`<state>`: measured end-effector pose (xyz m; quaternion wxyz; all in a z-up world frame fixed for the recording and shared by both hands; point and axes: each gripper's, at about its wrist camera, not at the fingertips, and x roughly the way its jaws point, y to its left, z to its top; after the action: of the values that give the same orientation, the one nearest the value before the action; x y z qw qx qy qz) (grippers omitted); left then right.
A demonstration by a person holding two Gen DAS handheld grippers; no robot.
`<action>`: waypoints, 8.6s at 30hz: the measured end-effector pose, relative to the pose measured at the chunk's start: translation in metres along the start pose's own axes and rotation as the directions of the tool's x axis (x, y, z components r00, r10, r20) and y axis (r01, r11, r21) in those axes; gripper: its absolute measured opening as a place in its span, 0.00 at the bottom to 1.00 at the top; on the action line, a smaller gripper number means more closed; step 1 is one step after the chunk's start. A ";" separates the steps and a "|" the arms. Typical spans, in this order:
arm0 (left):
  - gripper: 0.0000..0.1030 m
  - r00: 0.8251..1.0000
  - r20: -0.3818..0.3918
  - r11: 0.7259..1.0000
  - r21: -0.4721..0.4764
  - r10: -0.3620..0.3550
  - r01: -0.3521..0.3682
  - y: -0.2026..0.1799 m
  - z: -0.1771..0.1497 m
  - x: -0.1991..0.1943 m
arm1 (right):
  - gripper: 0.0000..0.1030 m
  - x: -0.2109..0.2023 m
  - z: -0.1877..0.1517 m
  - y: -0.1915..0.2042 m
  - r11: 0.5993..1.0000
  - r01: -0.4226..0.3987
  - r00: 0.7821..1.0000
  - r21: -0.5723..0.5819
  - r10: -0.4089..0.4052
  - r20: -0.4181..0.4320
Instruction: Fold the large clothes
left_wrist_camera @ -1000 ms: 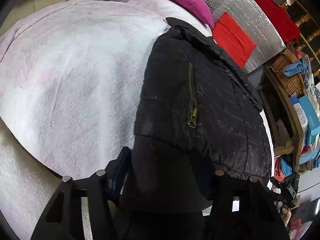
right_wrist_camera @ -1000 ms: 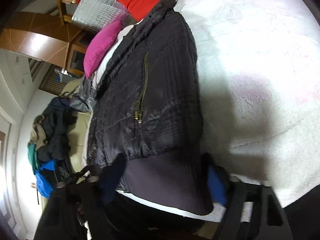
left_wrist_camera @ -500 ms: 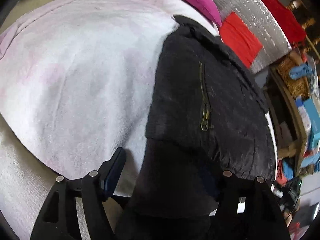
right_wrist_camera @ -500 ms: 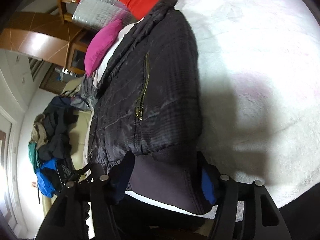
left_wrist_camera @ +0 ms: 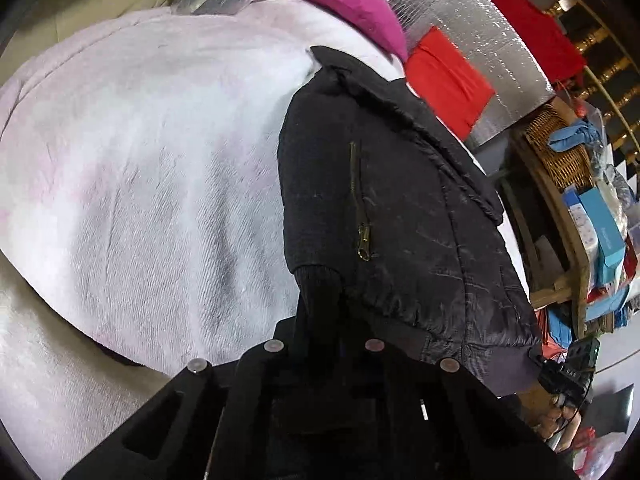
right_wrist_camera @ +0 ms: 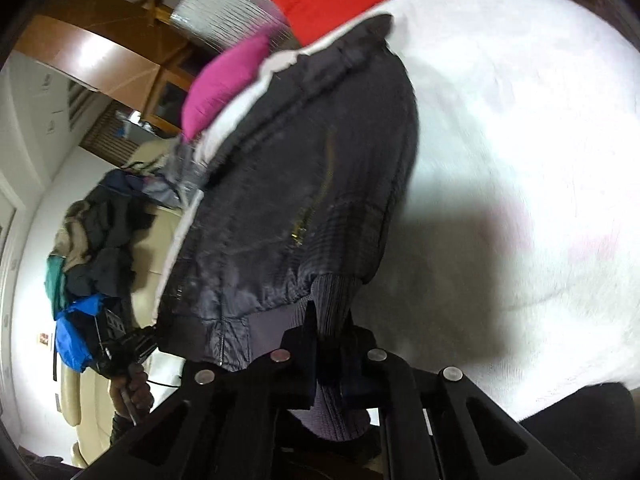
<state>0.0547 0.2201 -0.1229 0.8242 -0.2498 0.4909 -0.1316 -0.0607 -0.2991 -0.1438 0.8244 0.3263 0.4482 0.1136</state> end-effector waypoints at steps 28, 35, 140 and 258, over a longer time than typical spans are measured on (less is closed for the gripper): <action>0.11 0.999 -0.016 0.998 -0.037 0.043 -0.043 0.009 -0.004 0.017 | 0.09 0.020 -0.005 -0.021 0.998 -0.008 0.999 0.057 0.011 -0.046; 0.10 1.000 0.005 0.999 -0.023 0.031 -0.031 0.008 -0.002 0.008 | 0.09 0.016 -0.006 -0.027 0.998 -0.007 0.999 0.057 0.010 -0.049; 0.07 0.950 0.271 0.972 0.211 -0.158 0.101 -0.090 0.104 -0.087 | 0.07 -0.079 0.122 0.041 0.968 -0.235 0.950 -0.086 0.248 0.189; 0.08 0.972 0.216 0.973 0.187 0.095 -0.137 -0.123 0.240 0.046 | 0.07 0.012 0.260 0.055 0.988 -0.147 0.967 -0.037 0.151 0.206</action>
<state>0.2909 0.1627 0.0039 0.8977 -0.1483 0.4013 -0.1054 0.1631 -0.3652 -0.0164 0.8595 0.3601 0.3324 0.1453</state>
